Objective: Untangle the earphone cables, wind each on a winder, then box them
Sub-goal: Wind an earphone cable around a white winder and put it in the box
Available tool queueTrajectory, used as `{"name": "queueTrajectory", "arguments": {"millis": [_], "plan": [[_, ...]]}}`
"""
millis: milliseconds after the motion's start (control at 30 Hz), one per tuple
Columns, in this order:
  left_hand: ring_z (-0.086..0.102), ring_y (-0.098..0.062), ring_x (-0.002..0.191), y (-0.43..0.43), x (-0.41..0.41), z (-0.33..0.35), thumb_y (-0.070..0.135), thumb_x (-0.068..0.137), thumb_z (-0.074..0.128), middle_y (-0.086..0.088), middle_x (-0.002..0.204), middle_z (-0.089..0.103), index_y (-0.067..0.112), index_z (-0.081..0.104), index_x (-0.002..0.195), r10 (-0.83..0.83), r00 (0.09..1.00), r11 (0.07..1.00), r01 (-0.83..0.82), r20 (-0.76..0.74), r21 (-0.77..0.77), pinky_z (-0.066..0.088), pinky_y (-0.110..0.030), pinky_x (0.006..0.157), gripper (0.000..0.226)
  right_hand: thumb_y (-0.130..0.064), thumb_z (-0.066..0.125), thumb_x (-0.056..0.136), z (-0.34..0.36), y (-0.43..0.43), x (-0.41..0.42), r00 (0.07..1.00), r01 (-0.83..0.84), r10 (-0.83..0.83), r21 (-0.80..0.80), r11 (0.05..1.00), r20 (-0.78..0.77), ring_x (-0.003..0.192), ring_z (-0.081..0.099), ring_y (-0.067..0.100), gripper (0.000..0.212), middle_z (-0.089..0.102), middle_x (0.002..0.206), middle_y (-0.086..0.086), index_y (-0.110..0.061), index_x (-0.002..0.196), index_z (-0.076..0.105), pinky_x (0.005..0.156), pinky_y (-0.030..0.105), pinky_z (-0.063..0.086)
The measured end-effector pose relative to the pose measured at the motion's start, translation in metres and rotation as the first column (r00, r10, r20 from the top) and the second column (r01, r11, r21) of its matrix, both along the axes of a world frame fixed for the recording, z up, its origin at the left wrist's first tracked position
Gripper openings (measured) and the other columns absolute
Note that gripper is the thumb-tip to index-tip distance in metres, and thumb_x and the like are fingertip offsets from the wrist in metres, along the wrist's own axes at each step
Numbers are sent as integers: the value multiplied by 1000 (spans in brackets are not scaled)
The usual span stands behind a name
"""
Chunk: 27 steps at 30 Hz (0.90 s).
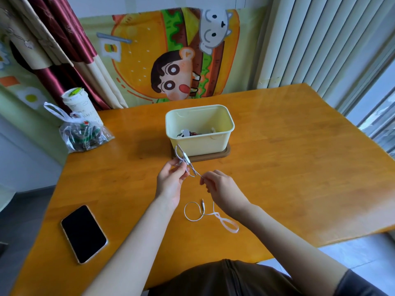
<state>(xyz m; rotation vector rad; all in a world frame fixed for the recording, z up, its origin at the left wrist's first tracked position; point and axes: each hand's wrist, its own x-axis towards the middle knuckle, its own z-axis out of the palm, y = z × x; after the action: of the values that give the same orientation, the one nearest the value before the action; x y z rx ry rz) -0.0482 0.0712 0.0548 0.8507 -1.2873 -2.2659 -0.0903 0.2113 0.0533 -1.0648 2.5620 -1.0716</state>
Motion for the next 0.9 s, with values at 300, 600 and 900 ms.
{"name": "queueTrajectory", "arguments": {"millis": [300, 600, 900], "plan": [[62, -13, 75, -11, 7, -11, 0, 83, 69, -3, 85, 67, 21, 65, 88, -133, 936, 592, 339, 326, -732, 50, -18, 65, 22, -16, 53, 94, 13, 3, -16, 999, 18, -19, -30, 999, -26, 74, 53, 17, 18, 54, 88, 2, -9, 92, 69, 70, 24, 40], [58, -6, 82, -7, 12, -9, 0, 82, 69, 2, 98, 60, 16, 69, 96, -320, 837, 437, 545, 443, -715, 46, -10, 70, 21, -9, 70, 81, 22, 12, -42, 993, 111, -113, -75, 991, -26, 66, 45, -2, 3, 44, 77, -17, -6, 82, 70, 64, 4, 35], [61, -24, 68, -12, 12, -13, 10, 92, 61, -7, 83, 66, 7, 62, 101, -251, 875, 726, 453, 414, -518, 52, -35, 63, 10, -16, 66, 86, 23, 11, -44, 987, 158, -160, -100, 982, -11, 70, 46, 0, 6, 46, 81, -13, -10, 86, 67, 64, 5, 37]]}}
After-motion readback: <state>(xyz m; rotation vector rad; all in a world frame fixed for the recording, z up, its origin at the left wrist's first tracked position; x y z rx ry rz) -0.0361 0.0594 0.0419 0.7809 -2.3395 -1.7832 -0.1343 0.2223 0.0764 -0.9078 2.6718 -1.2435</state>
